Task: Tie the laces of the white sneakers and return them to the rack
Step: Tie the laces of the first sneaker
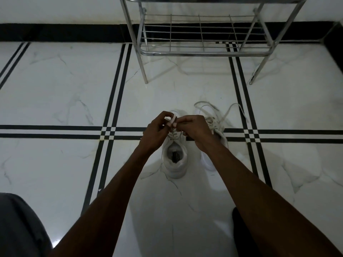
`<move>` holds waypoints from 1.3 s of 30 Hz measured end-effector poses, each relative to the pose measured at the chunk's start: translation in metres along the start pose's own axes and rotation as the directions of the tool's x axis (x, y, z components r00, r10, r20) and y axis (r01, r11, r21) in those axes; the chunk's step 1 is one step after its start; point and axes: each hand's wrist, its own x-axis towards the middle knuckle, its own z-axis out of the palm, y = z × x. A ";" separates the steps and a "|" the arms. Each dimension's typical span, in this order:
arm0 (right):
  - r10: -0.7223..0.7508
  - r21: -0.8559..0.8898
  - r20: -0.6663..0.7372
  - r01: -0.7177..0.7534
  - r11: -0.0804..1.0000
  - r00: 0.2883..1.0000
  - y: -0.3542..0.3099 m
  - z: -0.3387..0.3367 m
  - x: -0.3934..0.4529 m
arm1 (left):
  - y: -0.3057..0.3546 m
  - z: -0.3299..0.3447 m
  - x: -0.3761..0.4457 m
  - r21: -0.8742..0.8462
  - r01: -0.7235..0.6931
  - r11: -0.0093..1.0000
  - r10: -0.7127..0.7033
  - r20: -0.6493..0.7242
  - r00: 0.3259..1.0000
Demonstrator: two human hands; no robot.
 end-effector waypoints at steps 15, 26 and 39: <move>-0.078 0.259 0.079 0.055 0.964 0.994 0.004 0.000 -0.003 | -0.022 -0.006 -0.003 -0.270 0.231 0.935 -0.237 0.010 0.971; -0.457 -0.643 0.173 0.452 0.619 0.872 0.003 -0.006 0.008 | -0.014 -0.006 -0.001 -0.293 0.259 0.920 -0.273 -0.008 0.962; -0.184 -0.110 -0.074 0.175 0.978 0.980 0.006 -0.008 -0.004 | -0.020 -0.003 0.001 -0.140 0.100 0.985 -0.104 -0.021 0.994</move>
